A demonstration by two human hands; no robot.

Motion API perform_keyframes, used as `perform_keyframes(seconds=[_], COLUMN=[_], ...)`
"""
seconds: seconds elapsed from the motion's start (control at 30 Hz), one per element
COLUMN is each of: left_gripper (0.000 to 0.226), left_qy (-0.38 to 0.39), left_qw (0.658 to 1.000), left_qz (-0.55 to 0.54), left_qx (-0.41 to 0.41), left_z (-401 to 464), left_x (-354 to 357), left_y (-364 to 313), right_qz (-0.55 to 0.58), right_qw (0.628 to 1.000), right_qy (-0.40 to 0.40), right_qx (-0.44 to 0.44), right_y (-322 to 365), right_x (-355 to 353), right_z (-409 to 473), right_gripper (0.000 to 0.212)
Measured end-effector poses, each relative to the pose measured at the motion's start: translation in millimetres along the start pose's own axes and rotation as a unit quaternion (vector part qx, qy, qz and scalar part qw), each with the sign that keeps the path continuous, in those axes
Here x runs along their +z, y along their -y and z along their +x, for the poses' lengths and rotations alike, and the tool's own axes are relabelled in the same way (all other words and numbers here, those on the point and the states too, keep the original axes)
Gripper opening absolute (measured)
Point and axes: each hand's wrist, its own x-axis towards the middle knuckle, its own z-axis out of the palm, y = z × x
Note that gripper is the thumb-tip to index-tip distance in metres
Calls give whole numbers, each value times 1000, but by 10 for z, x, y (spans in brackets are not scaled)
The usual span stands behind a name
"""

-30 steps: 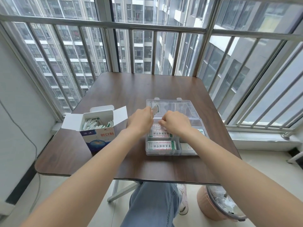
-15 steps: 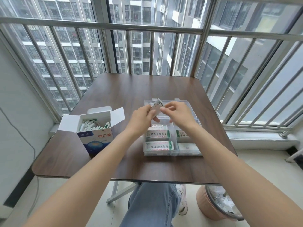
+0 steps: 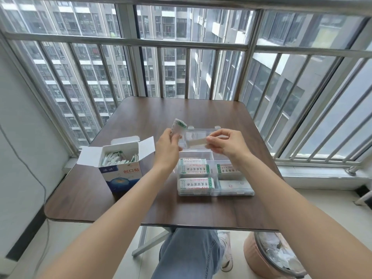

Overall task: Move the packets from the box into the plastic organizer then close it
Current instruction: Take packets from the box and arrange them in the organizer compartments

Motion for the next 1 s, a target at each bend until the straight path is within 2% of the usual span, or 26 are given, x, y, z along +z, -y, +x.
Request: perform_keyframes(seconds=[0.1,0.2,0.3,0.43,0.53,0.63,0.83,1.0], left_gripper=[15,16,21,22,22,23,29,27], left_qy=[-16,9,13,22,40,93,125,127], left_qw=[999,998,998,997,993,981,924,913], left_qz=[42,55,56,66,108,172,361,387], left_qx=[-4,-12,-17,-22,-16,-6,10,1], left_z=[32,49,45,54,83,112,219,184], left_x=[32,38,32,44,53,80,148,141], left_y=[22,40,68,109,149,184,220,209], right_qz=[-20,-170,-342,-460,-493,-499,-514,-521], right_qw=[999,983,933,871,852,850,838,835], right_qy=[50,63,89,127,132,138,161,157], right_qx=[10,-23,-73,-117,-116,-100,-84,-77], right_y=[-40,-82,-105,-120,-114,-125,-113,-96], right_x=[19,109,187,262,290,290,325,323], right_z=[55,103,121,112,101,109,83,64], right_gripper=[14,10,8,17,25,23,26,35])
